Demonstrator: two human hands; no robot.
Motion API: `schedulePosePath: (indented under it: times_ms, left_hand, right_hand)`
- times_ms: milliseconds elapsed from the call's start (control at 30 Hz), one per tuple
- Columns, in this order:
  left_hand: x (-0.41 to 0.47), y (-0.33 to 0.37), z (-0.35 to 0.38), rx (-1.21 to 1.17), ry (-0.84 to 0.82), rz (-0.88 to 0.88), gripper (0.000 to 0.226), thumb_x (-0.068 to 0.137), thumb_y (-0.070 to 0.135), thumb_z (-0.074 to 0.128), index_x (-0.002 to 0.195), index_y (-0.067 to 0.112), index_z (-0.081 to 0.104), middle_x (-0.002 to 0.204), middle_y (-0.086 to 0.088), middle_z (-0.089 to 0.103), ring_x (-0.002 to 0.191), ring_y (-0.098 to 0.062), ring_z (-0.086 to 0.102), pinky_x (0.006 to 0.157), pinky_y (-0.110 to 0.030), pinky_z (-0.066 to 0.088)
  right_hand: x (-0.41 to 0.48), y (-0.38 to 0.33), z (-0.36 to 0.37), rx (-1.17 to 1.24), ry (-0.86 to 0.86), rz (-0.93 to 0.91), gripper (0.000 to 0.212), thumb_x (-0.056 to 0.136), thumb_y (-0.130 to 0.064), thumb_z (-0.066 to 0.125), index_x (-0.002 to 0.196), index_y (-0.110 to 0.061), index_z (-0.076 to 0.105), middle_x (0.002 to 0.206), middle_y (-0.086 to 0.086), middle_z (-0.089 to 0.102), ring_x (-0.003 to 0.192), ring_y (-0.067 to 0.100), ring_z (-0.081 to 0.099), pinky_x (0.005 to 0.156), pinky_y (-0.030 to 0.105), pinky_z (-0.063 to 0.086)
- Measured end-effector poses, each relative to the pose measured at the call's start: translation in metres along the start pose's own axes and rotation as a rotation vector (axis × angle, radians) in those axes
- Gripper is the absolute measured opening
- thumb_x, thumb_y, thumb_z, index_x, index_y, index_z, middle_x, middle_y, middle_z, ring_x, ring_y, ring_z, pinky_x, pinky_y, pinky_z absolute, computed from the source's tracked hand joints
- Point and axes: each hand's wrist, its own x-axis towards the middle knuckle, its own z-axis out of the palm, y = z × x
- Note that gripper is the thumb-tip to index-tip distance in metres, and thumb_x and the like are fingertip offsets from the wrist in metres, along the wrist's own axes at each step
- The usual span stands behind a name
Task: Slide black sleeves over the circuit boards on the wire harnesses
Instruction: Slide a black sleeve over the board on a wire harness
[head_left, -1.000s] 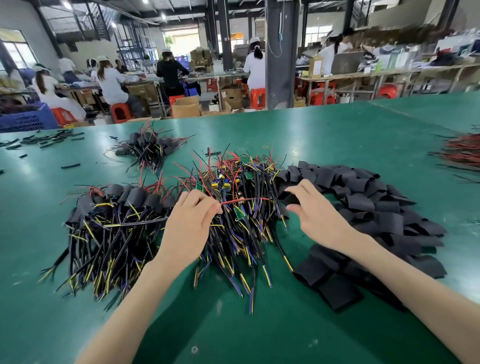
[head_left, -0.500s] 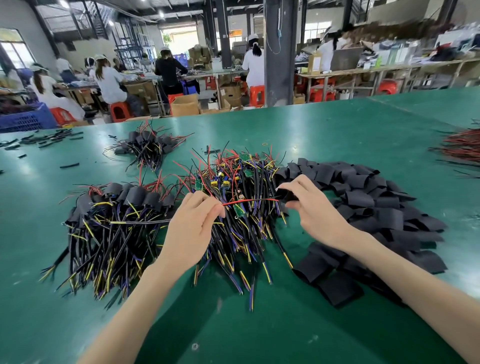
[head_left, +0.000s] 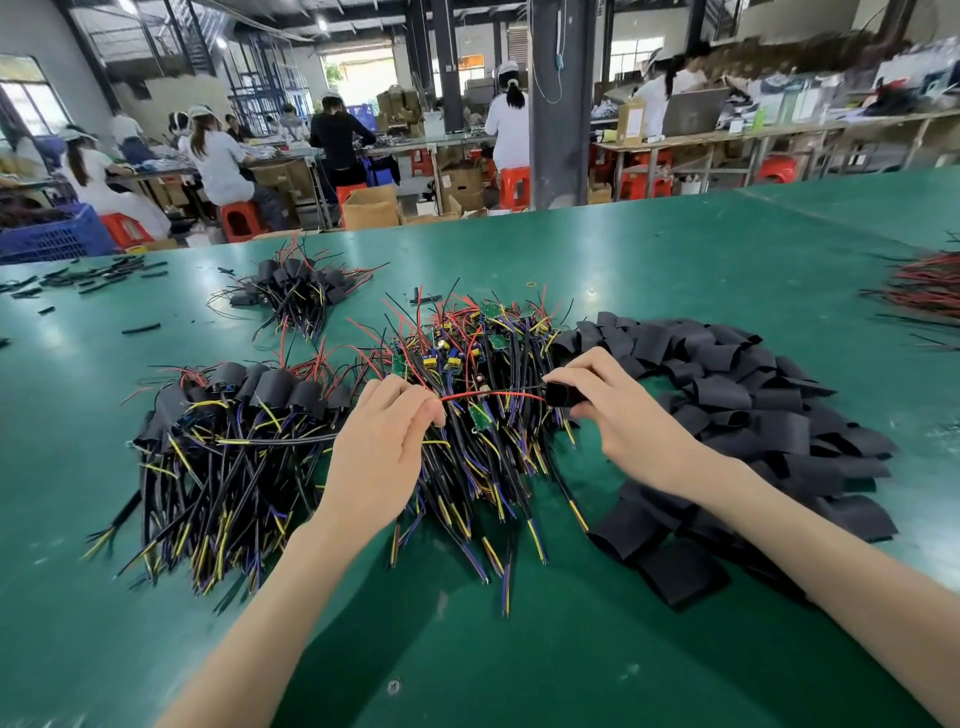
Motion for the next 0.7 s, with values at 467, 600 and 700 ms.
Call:
schedulePosePath:
  times_ms: [467, 600, 700]
  left_hand:
    - [0.000, 0.003, -0.002, -0.039, 0.026, -0.011, 0.038, 0.099, 0.026, 0.033, 0.080, 0.008, 0.061, 0.083, -0.003, 0.054, 0.082, -0.023, 0.046, 0.076, -0.026, 0.032]
    - [-0.001, 0.006, -0.001, -0.049, 0.008, -0.006, 0.041, 0.099, 0.028, 0.031, 0.081, 0.007, 0.062, 0.082, -0.004, 0.053, 0.082, -0.025, 0.045, 0.075, -0.032, 0.035]
    - [-0.001, 0.006, -0.001, -0.031, -0.001, -0.002, 0.035, 0.099, 0.022, 0.036, 0.081, 0.007, 0.062, 0.081, -0.003, 0.053, 0.081, -0.025, 0.045, 0.074, -0.031, 0.035]
  right_hand:
    - [0.001, 0.000, 0.005, 0.052, 0.032, 0.149, 0.033, 0.089, 0.007, 0.051, 0.122, -0.001, 0.051, 0.107, 0.008, 0.045, 0.094, 0.022, 0.048, 0.089, 0.025, 0.036]
    - [0.002, -0.007, 0.003, 0.107, 0.017, 0.186, 0.032, 0.091, 0.004, 0.051, 0.122, -0.004, 0.051, 0.105, 0.006, 0.045, 0.091, 0.018, 0.046, 0.085, 0.025, 0.036]
    - [0.002, -0.010, 0.001, 0.134, 0.034, 0.192, 0.031, 0.090, 0.004, 0.052, 0.121, -0.002, 0.052, 0.105, 0.006, 0.046, 0.093, 0.018, 0.047, 0.087, 0.024, 0.036]
